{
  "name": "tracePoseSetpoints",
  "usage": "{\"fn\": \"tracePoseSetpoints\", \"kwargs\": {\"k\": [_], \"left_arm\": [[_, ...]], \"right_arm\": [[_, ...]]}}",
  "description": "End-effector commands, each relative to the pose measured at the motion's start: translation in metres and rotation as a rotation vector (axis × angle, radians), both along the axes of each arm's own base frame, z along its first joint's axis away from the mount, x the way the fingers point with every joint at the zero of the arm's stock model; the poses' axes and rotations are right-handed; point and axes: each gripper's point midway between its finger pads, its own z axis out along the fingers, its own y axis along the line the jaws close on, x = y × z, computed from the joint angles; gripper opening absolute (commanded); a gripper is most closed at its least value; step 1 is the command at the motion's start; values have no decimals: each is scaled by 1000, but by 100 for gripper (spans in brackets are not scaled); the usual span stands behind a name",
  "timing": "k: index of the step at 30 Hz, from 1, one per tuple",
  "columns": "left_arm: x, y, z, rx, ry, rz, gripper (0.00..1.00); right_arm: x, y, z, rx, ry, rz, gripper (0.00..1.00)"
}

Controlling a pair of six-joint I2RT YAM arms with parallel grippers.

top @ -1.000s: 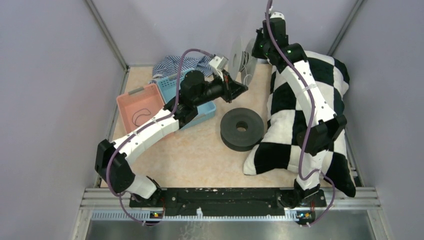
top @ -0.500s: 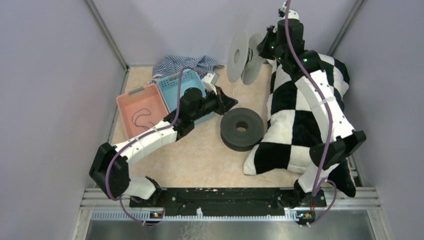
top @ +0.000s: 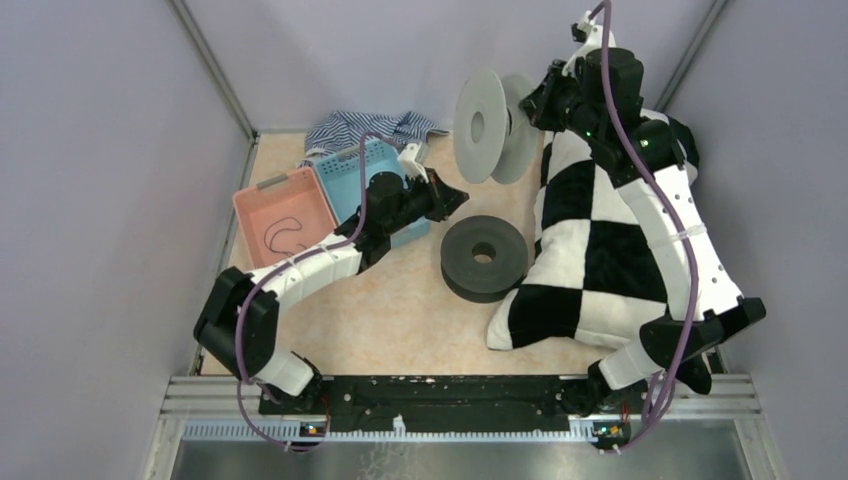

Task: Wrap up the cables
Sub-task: Wrap the cable around the cable reel.

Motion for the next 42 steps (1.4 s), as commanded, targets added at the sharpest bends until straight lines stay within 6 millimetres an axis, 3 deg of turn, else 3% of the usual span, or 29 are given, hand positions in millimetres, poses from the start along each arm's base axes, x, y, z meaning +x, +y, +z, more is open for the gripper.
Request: {"fn": "tracePoseSetpoints", "kwargs": {"k": [1, 5, 11, 19, 23, 29, 36, 42], "left_arm": [[18, -1, 4, -41, 3, -47, 0], [27, 0, 5, -68, 19, -94, 0], [41, 2, 3, -96, 61, -135, 0], [64, 2, 2, -148, 74, -190, 0], [72, -2, 20, -186, 55, -277, 0], [64, -6, 49, -170, -47, -403, 0], [42, -2, 56, -96, -172, -495, 2], [31, 5, 51, 0, -252, -519, 9]], "right_arm": [[-37, -4, 64, 68, -193, 83, 0], [-49, -1, 56, 11, -194, 147, 0], [-66, 12, 30, -131, -218, 330, 0], [-79, 5, 2, -335, -247, 428, 0], [-88, 6, -9, -396, -268, 479, 0], [-73, -5, -17, -451, -262, 374, 0], [-63, -4, -40, -600, -247, 332, 0], [-63, -2, -39, -575, -243, 331, 0]]}}
